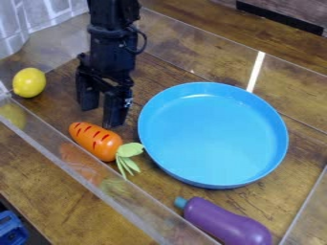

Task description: Put the lemon on the blue tray

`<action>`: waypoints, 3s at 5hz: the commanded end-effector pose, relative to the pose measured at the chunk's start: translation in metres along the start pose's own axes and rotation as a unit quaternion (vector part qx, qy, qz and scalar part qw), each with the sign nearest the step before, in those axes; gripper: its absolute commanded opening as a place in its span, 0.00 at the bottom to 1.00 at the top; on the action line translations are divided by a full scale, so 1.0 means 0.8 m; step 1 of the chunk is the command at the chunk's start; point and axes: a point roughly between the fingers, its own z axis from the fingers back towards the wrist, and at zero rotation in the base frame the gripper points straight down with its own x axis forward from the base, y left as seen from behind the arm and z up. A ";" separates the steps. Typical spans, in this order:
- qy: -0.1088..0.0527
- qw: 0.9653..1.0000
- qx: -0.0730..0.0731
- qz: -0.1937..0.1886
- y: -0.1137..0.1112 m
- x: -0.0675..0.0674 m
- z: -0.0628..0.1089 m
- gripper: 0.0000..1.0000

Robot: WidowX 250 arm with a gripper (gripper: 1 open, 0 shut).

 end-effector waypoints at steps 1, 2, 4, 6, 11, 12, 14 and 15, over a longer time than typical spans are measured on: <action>-0.023 1.000 0.008 0.000 0.013 -0.001 0.012 1.00; -0.029 1.000 0.010 -0.002 0.019 -0.003 0.012 1.00; -0.039 0.999 0.015 -0.007 0.037 -0.011 0.015 1.00; -0.051 0.998 0.032 -0.003 0.067 -0.024 0.026 1.00; -0.080 0.995 0.066 0.009 0.108 -0.034 0.046 1.00; -0.086 0.994 0.072 0.011 0.120 -0.038 0.047 1.00; -0.087 0.992 0.087 0.006 0.147 -0.044 0.042 1.00; -0.086 0.992 0.095 0.003 0.160 -0.048 0.039 1.00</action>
